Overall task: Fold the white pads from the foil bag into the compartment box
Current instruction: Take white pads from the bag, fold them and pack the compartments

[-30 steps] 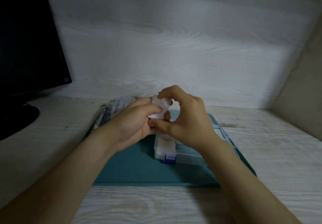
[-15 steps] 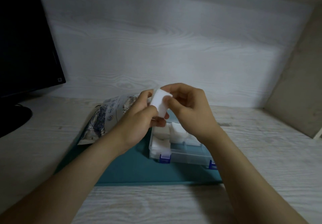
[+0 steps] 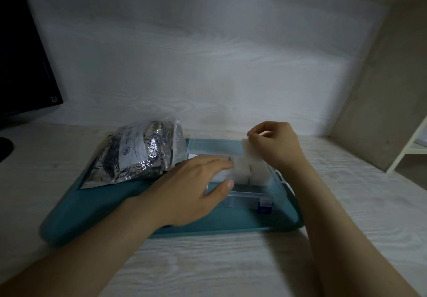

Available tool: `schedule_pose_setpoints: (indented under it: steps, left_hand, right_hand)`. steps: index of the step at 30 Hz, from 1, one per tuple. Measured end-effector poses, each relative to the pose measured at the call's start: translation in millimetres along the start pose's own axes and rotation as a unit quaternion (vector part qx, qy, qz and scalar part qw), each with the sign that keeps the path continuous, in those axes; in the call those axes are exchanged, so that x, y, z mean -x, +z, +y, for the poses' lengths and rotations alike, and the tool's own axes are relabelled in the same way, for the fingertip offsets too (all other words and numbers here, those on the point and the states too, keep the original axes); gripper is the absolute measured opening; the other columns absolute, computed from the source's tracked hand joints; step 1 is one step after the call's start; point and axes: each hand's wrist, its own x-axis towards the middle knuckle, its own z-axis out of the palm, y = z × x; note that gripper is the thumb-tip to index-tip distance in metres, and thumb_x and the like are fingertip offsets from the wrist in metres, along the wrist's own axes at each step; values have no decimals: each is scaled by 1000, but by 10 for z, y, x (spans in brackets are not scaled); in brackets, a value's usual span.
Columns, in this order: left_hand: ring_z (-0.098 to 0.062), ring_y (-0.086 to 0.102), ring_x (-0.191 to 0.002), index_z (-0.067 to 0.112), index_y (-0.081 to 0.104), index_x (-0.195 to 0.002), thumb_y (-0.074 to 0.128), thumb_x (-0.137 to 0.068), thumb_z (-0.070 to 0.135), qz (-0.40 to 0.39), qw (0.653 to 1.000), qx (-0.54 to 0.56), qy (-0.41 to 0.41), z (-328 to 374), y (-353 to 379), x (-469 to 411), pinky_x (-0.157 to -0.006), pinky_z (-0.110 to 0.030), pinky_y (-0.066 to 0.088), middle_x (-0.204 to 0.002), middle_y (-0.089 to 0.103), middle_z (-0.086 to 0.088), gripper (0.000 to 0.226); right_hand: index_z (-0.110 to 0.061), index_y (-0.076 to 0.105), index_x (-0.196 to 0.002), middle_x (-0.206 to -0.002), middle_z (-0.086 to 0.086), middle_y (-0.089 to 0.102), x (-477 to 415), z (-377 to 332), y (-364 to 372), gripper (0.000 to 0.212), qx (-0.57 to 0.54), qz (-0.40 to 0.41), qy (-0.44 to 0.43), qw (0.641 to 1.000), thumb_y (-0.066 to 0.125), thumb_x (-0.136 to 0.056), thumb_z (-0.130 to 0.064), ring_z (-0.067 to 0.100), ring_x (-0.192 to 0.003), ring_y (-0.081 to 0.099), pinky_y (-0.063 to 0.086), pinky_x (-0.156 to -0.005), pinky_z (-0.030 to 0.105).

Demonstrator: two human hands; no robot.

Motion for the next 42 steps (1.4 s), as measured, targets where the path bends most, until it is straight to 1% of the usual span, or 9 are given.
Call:
schedule_pose_setpoints:
  steps: [2,7,14,19,23,27,32,39,42]
  left_hand:
    - [-2,48,-135,30,50,-149,37,-107,59,-15,1000,-20,-7,-3,9,5,-113,-24,40,-152,54,17,53]
    - [-6,51,-132,29,51,-149,25,-103,69,-25,997,-66,-20,11,25,18,-111,-30,43,-148,58,14,66]
    - [-8,54,-127,31,50,-148,22,-103,69,-35,994,-102,-20,41,58,0,-109,-33,43,-143,60,15,65]
    - [-9,52,-126,32,50,-148,19,-102,69,-32,993,-108,-22,62,59,-3,-106,-30,42,-139,61,16,67]
    - [-8,51,-125,33,46,-149,17,-100,71,-35,992,-116,-27,63,68,-11,-103,-27,38,-139,61,15,69]
    - [-11,55,-123,31,49,-145,19,-99,72,-30,993,-105,-35,53,72,-4,-100,-29,41,-136,63,12,68]
    - [-9,54,-121,31,49,-143,18,-98,73,-31,994,-102,-36,56,62,-4,-99,-28,41,-135,62,12,68]
    - [-10,53,-120,30,50,-142,17,-99,72,-37,993,-104,-36,69,55,-7,-100,-28,40,-134,62,12,68]
    - [-8,53,-118,32,50,-138,18,-100,71,-36,993,-104,-31,53,69,-11,-101,-31,43,-130,61,13,63]
  right_hand:
    - [-22,77,-82,-71,2,75,-2,9,-83,10,34,21,4,999,67,-85,-21,20,-70,73,63,-67,36]
    - [-19,76,-90,-86,1,71,21,55,-142,8,138,-70,31,987,69,-86,-16,15,-76,68,54,-58,26]
    - [-20,80,-88,-78,-5,67,8,77,-148,20,235,-88,-3,968,72,-79,-4,13,-72,64,47,-53,20]
    - [-28,79,-86,-92,-2,71,13,80,-63,24,329,-56,-55,941,71,-76,-7,22,-81,67,59,-72,35]
    - [-24,79,-85,-83,-6,71,58,25,17,19,323,-111,-75,937,63,-80,-15,22,-87,63,51,-89,40]
    - [-20,75,-79,-78,-3,68,94,1,76,16,331,-151,-76,929,61,-85,-23,24,-87,58,36,-90,42]
    - [-13,79,-86,-82,5,76,77,31,110,22,294,-190,-93,932,59,-85,-21,26,-86,66,55,-91,45]
    - [-18,81,-93,-92,2,75,137,-66,174,32,308,-213,-97,922,49,-89,-21,28,-92,63,50,-97,45]
    - [-13,81,-87,-87,6,77,137,-80,163,37,297,-231,-106,921,45,-86,-22,29,-86,67,57,-87,46]
